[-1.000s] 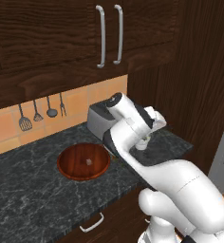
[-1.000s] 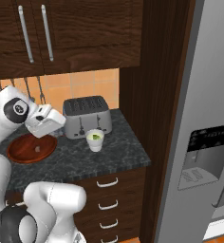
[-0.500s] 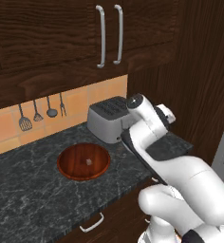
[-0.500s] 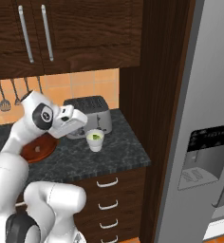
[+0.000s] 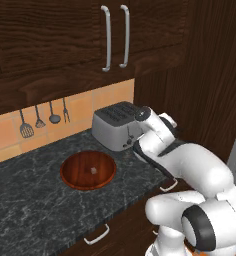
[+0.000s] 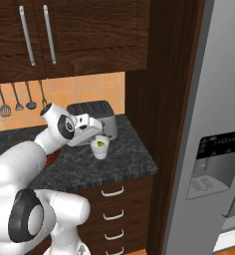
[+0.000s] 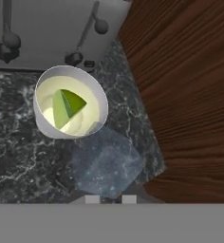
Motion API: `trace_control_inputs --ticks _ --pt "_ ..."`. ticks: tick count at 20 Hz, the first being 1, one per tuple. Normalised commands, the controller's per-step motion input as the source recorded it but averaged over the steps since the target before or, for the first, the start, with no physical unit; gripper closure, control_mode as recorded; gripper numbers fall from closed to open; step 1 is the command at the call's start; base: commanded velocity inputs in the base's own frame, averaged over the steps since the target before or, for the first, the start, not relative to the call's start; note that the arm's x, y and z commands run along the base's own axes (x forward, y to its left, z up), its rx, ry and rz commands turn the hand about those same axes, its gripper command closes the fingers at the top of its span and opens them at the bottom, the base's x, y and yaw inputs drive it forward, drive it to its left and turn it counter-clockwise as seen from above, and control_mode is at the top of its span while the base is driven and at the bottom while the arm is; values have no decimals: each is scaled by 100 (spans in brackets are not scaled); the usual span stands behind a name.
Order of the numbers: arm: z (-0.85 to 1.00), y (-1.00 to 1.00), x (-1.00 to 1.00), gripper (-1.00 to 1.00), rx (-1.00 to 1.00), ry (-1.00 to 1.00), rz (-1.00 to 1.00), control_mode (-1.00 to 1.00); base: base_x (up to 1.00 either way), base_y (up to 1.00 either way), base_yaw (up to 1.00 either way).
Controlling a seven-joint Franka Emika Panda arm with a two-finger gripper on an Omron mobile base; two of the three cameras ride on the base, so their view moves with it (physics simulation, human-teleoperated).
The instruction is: Grab a lemon wedge from the fridge and one ice cube from the ice bowl, and put them in the glass of lemonade.
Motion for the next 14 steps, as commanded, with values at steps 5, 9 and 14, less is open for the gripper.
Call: trace_control_inputs --ticks 5,9,14 --pt "-25 0 33 100 -4 8 1 -100 0 0 0" --pt "-25 1 25 100 -4 11 0 -100 0 0 0" --pt "-22 0 20 100 -4 9 0 -100 0 0 0"
